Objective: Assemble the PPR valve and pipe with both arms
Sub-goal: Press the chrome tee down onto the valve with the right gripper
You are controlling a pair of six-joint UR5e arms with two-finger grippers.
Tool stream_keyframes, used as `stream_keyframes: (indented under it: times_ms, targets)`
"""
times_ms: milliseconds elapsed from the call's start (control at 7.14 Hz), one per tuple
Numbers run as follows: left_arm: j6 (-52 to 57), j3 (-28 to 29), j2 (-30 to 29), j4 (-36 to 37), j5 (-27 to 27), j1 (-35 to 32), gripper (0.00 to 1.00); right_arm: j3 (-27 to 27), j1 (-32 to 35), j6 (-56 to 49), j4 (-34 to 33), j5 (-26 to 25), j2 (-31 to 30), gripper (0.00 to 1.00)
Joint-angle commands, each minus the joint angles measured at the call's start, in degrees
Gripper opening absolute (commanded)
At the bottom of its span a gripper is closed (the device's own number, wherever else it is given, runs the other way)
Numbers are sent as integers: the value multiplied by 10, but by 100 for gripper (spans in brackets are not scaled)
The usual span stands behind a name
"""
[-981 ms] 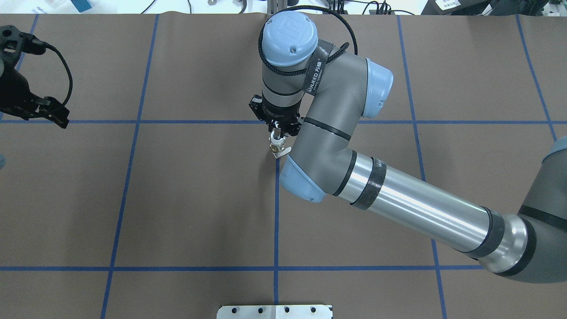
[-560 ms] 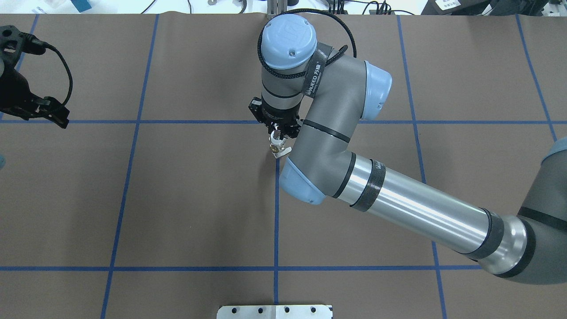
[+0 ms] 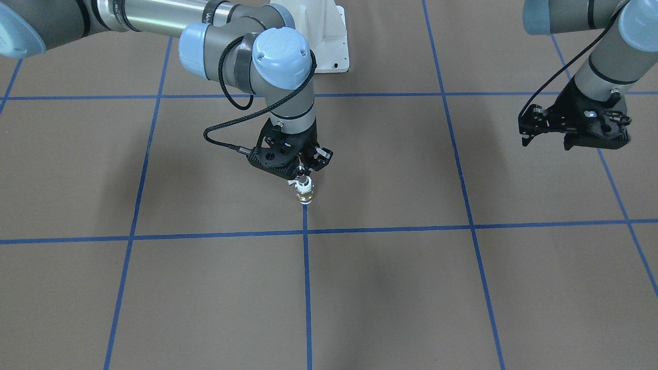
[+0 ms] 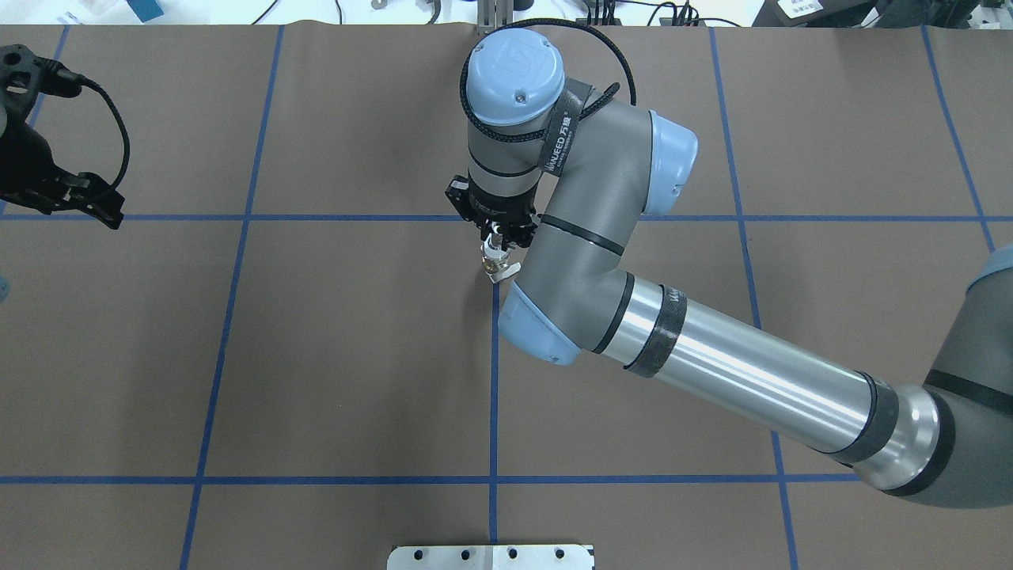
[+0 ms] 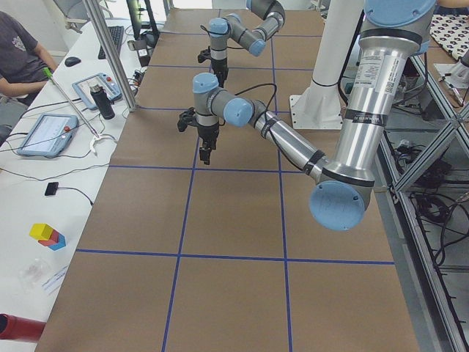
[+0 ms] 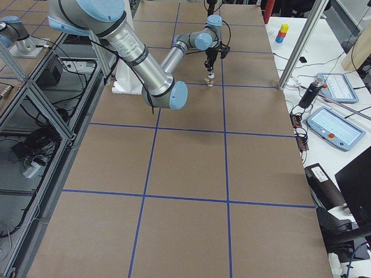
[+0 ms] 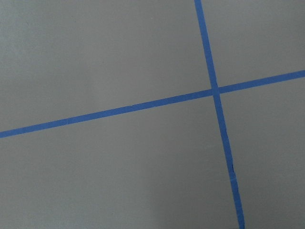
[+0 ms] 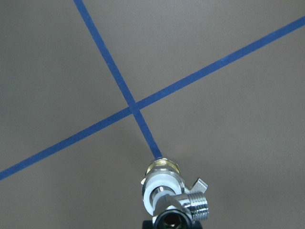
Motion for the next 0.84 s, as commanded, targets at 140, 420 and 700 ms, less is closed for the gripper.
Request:
stream_keyframes:
  times_ms: [140,420,700]
  targets:
    - [0,-2,-1,0,0,0,87,-9,0,-4,1,0,3,0]
    - [0,-4,-1,1,-1,0,87,-11,-1,-4,7,-2,3,0]
    - [0,-5,0,2,-1,0,87,-12,-4,-3,7,-11,3,17]
